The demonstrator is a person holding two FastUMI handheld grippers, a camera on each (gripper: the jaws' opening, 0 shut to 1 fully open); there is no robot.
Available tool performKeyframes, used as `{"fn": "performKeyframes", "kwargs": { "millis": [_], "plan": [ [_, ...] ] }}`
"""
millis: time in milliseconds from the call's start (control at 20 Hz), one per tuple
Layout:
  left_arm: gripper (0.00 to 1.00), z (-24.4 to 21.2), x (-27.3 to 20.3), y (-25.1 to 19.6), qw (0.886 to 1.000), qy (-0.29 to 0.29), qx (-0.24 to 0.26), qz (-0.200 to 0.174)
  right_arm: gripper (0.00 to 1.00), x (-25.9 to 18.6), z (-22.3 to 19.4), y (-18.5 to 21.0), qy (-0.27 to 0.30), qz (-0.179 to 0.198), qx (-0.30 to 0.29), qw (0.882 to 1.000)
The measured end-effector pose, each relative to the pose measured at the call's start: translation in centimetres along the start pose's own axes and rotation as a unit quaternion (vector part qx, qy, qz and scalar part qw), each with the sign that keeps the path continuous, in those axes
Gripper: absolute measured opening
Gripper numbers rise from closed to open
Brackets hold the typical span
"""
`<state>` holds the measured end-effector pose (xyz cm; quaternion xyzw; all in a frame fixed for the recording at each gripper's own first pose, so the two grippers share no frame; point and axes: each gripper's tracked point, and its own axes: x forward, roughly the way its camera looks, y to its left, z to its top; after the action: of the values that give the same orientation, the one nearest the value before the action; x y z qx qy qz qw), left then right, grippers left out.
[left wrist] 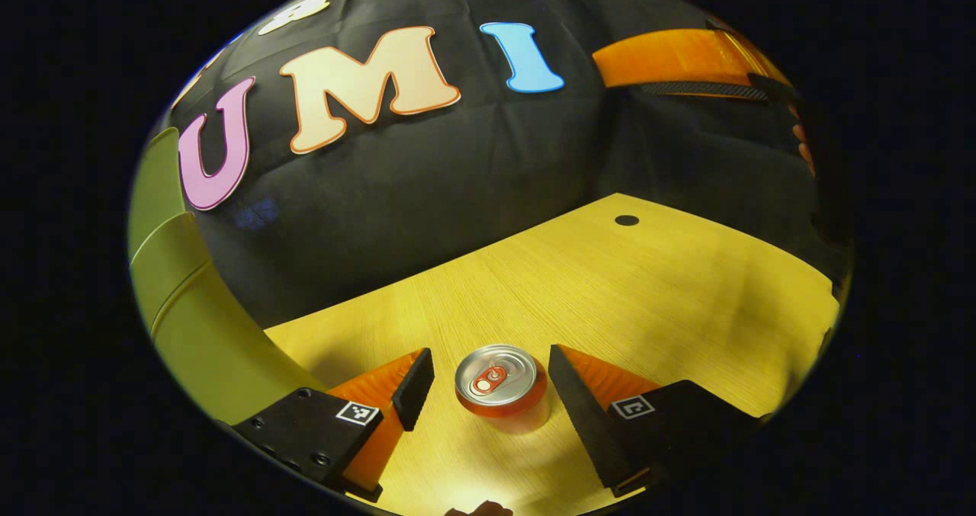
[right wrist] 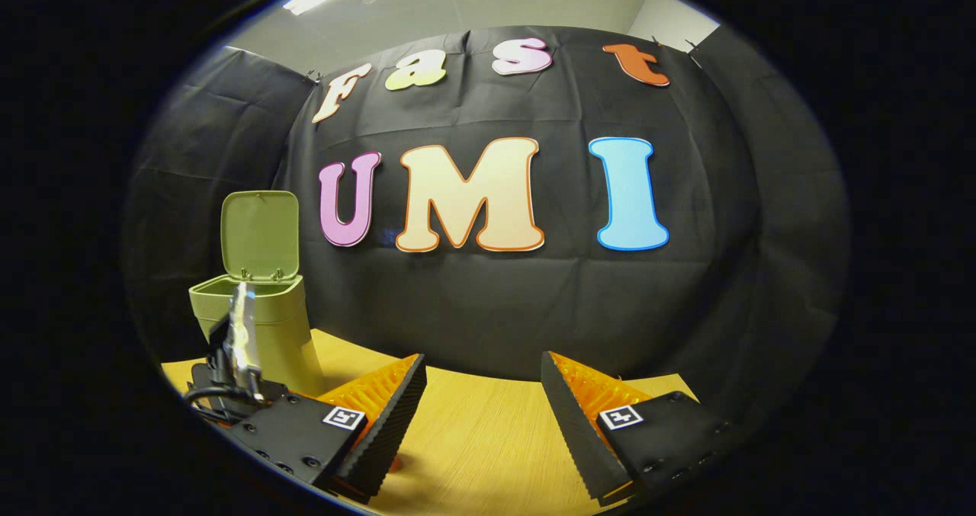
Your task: Press the lid of the desktop garbage bin to open it, pick up the crumpled paper on the desktop and throw it into the bin, then pick up the pop can on the desktop and drop it into the bin, and finally close the garbage bin lid.
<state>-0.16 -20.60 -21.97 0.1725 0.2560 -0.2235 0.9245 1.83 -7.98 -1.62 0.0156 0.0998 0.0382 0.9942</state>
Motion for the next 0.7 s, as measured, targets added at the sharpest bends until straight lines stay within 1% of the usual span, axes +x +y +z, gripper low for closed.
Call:
{"fn": "performKeyframes", "kwargs": {
  "millis": [350,400,450,550,700],
  "plan": [
    [0.94,-1.2,2.0,-0.3,1.000,0.028,-0.005,-0.009,0.95,0.1,0.1,-1.2,-0.006,-0.013,0.006,1.000],
    [0.94,-1.5,2.2,-0.3,0.999,0.032,-0.006,-0.009,1.00,0.1,0.0,-1.2,-0.005,-0.013,0.006,1.000],
    [0.94,-1.7,2.3,-0.4,0.999,0.036,-0.007,-0.010,0.95,0.2,0.0,-1.2,-0.005,-0.013,0.007,1.000],
    [0.93,-2.1,2.5,-0.5,0.999,0.041,-0.008,-0.012,0.95,0.1,0.1,-1.3,-0.005,-0.013,0.007,1.000],
    [0.84,-2.3,2.5,-0.7,0.999,0.046,-0.009,-0.010,0.95,0.2,0.0,-1.6,-0.004,-0.020,0.004,1.000]
  ]
}}
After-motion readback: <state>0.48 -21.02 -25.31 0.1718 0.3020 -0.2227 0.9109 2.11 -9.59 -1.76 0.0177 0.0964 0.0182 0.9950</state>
